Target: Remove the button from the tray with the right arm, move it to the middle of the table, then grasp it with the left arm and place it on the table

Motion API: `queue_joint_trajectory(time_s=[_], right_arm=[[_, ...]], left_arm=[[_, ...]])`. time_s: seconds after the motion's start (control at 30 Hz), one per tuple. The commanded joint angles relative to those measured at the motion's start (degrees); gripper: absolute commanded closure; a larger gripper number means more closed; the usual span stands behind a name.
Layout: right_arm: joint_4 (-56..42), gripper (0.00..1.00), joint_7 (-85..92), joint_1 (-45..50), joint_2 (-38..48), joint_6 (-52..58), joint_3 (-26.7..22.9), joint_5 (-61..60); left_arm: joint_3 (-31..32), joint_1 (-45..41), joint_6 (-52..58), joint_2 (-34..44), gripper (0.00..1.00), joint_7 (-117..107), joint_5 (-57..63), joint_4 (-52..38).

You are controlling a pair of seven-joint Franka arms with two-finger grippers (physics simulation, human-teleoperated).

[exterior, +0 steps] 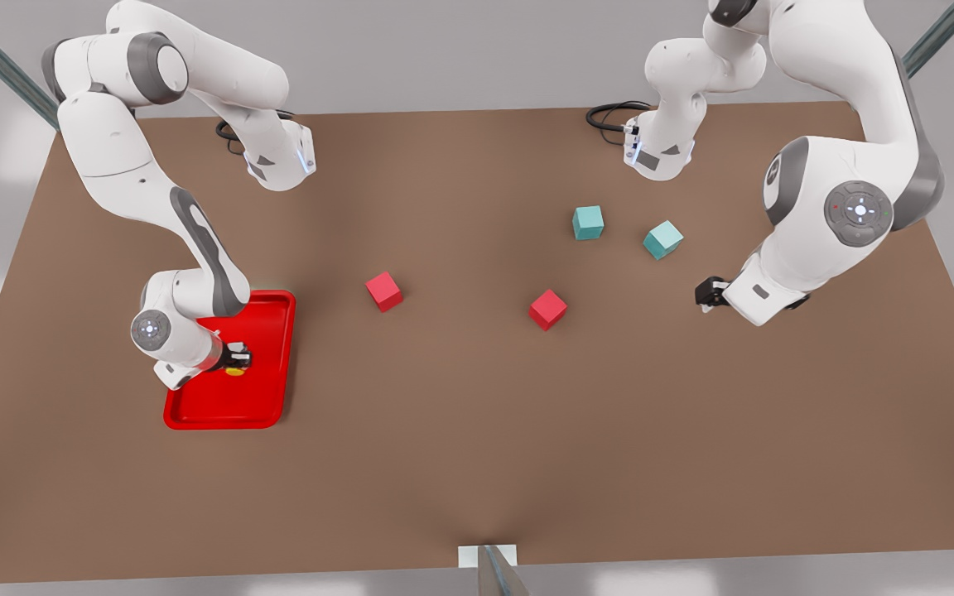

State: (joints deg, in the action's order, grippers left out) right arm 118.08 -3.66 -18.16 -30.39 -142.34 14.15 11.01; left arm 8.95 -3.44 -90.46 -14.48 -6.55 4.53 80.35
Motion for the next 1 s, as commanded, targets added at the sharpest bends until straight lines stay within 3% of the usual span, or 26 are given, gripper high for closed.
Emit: queue_joint_trajectory(time_s=[0.0,0.33,0.47,0.57,0.7,0.83,0.9,0.97], right_arm=[[-0.04,0.57,0.32,-0.04,0.06,0.13,0.00,0.24],[-0.31,0.57,1.46,0.49,5.42,5.75,0.79,-0.20],[-7.33,0.57,-2.75,0.93,7.36,18.40,7.55,-2.13],[-10.41,0.57,-11.28,1.45,7.18,20.44,13.01,-2.13],[-16.38,0.57,-23.75,12.78,4.64,20.35,12.83,-2.22],[-31.14,0.57,-43.08,29.74,-6.61,20.35,9.77,-5.20],[-40.11,0.57,-45.12,43.19,-10.39,22.45,-1.92,-16.53],[-46.27,0.57,-49.33,49.97,-13.47,22.46,-7.47,-22.61]], left_arm=[[0.02,0.01,0.11,0.07,0.00,-0.31,0.04,-0.02],[0.02,-0.08,0.11,0.07,0.00,-0.31,0.04,-0.02],[0.02,-0.08,0.20,0.07,0.00,-0.39,0.04,-0.02],[0.02,-0.08,0.20,0.07,0.00,-0.39,0.04,0.42],[0.02,-0.08,0.20,0.07,0.00,-0.39,0.04,0.68],[0.02,-0.08,0.20,0.07,0.00,-0.39,0.04,0.68],[0.02,-0.08,0.20,0.07,0.00,-0.48,0.04,0.77],[0.02,-0.08,0.20,0.07,0.00,-0.48,0.04,0.86]])
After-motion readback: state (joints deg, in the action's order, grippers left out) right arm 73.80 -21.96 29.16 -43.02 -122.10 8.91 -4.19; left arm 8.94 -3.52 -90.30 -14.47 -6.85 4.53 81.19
